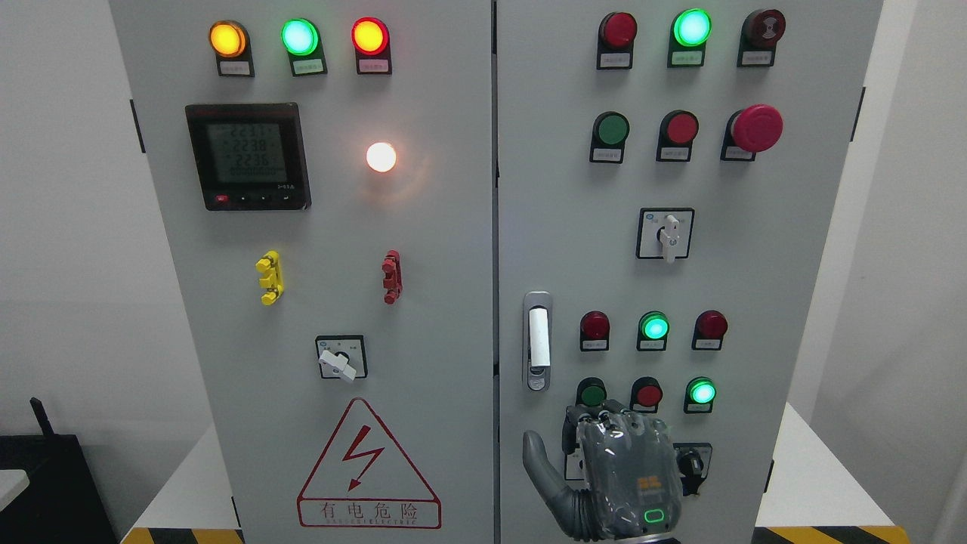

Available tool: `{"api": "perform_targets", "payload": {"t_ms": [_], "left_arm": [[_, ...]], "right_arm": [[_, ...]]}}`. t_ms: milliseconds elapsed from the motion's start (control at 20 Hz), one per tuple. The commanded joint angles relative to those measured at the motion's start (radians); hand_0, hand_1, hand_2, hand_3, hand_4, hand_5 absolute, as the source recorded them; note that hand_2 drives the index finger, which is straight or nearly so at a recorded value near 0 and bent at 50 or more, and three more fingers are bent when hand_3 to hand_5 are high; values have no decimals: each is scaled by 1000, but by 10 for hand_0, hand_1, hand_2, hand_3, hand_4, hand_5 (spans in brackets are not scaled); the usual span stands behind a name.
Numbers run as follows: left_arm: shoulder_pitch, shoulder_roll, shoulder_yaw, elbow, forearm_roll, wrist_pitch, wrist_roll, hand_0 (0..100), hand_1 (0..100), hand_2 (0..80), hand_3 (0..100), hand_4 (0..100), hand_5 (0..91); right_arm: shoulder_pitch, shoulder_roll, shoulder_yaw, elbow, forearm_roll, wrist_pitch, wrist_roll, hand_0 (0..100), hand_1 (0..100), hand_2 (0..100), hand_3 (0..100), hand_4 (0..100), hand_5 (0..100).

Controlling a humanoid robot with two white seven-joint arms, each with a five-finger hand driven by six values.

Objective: Release door handle

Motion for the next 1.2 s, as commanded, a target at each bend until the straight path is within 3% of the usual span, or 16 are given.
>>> {"api": "perform_targets", "payload": {"t_ms": [0,401,1152], "left_arm": [[0,0,11,17,0,1,-1,120,389,0,0,0,0],[0,0,11,17,0,-1,-1,120,389,0,0,0,0],[0,0,11,17,0,1,-1,120,389,0,0,0,0]], "right_arm": [[-40,3,-1,27,37,12,6,422,0,880,1000,861,873],[-74,3,-1,39,45,42,64,401,0,885,1000,864,878],[-109,3,-7,37,43,50,92,389,0,916,1000,887,900]]}}
